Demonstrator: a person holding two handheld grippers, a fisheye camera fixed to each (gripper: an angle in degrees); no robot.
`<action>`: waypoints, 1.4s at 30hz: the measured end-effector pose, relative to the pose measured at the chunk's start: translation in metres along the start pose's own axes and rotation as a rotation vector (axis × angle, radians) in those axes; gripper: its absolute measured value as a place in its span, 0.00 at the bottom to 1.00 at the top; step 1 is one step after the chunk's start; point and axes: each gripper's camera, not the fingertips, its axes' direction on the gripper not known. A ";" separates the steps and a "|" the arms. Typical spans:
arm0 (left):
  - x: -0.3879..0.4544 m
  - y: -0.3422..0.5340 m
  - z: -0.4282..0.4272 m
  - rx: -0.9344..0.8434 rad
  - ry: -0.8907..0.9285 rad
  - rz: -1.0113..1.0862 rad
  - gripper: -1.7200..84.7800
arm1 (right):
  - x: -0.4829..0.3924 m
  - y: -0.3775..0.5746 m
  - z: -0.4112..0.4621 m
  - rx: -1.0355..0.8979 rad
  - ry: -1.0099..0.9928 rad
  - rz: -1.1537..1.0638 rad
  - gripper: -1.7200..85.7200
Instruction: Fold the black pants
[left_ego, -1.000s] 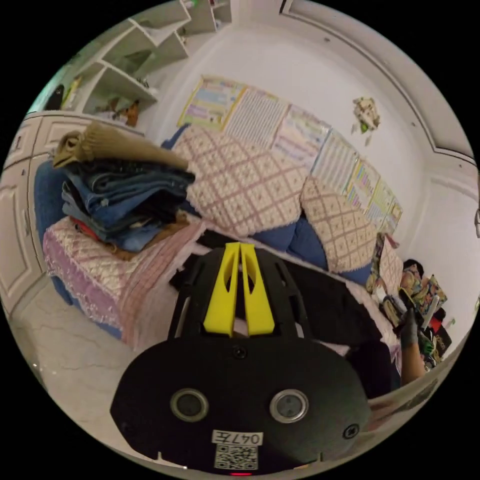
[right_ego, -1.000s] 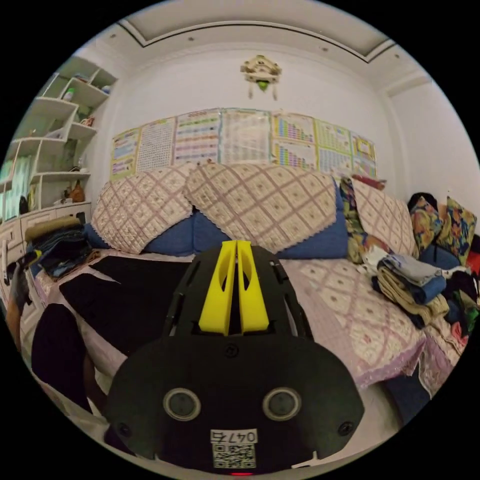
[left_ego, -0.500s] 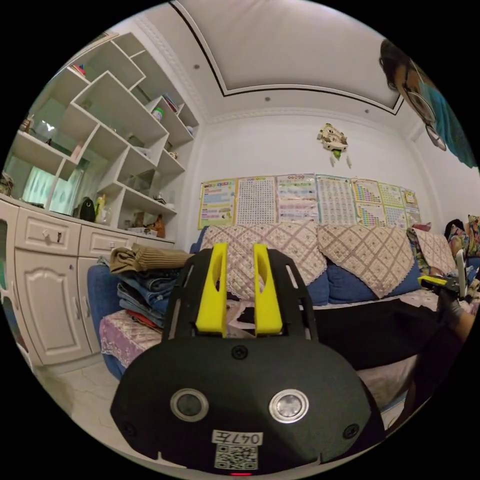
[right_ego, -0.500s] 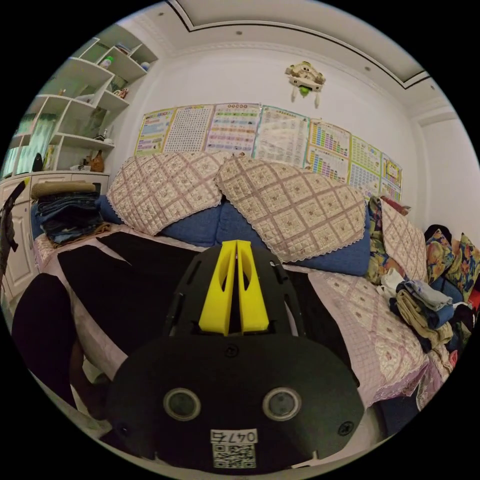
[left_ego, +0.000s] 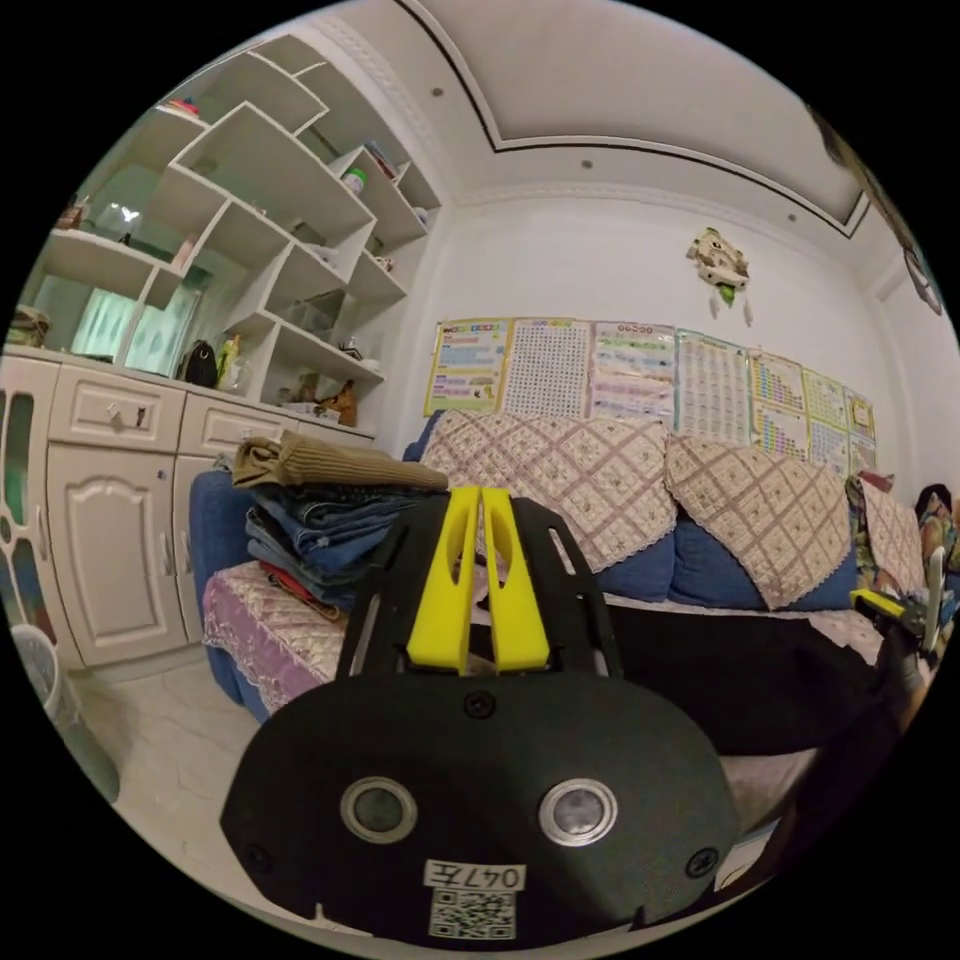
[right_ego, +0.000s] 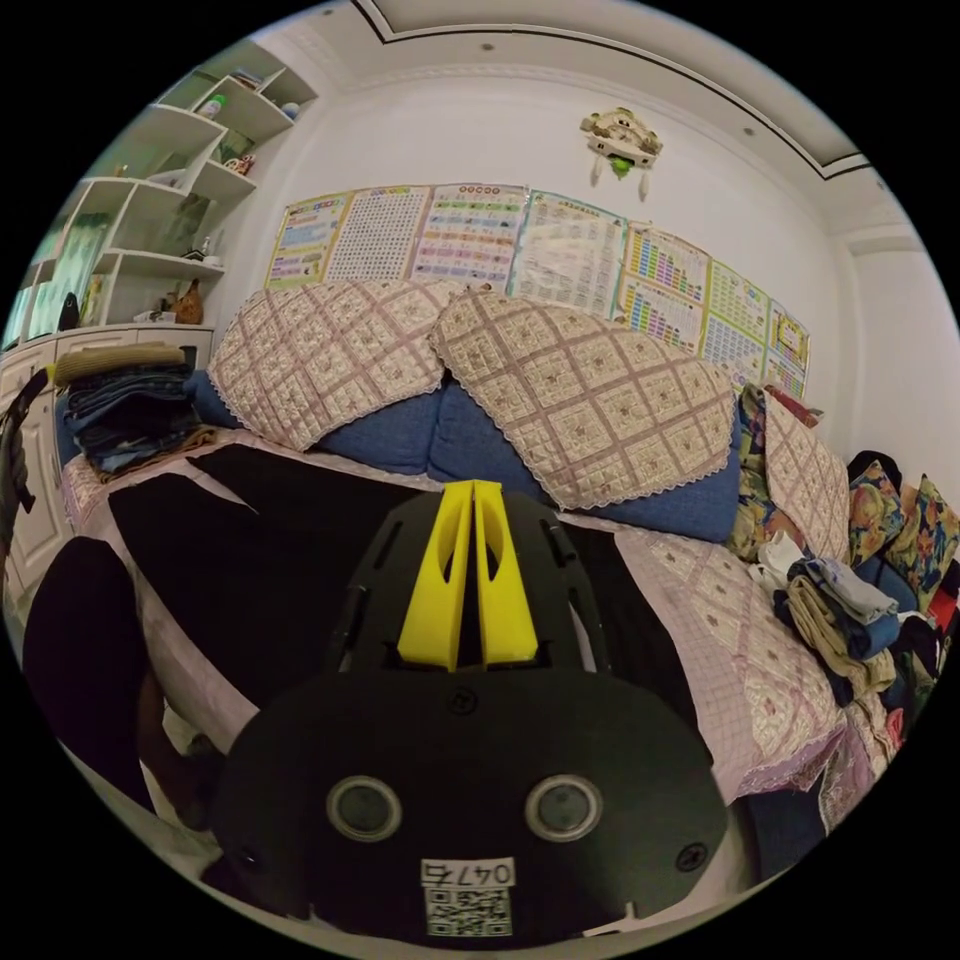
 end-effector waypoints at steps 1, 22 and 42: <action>-0.005 -0.001 0.010 -0.010 0.001 -0.024 0.01 | 0.000 0.001 0.001 -0.001 -0.001 0.002 0.00; 0.025 0.027 0.168 -0.141 -0.024 0.071 0.01 | 0.004 0.043 0.024 -0.027 -0.004 0.029 0.00; 0.021 0.092 0.232 -0.184 0.006 0.053 0.01 | 0.024 0.066 0.036 -0.036 -0.002 0.038 0.00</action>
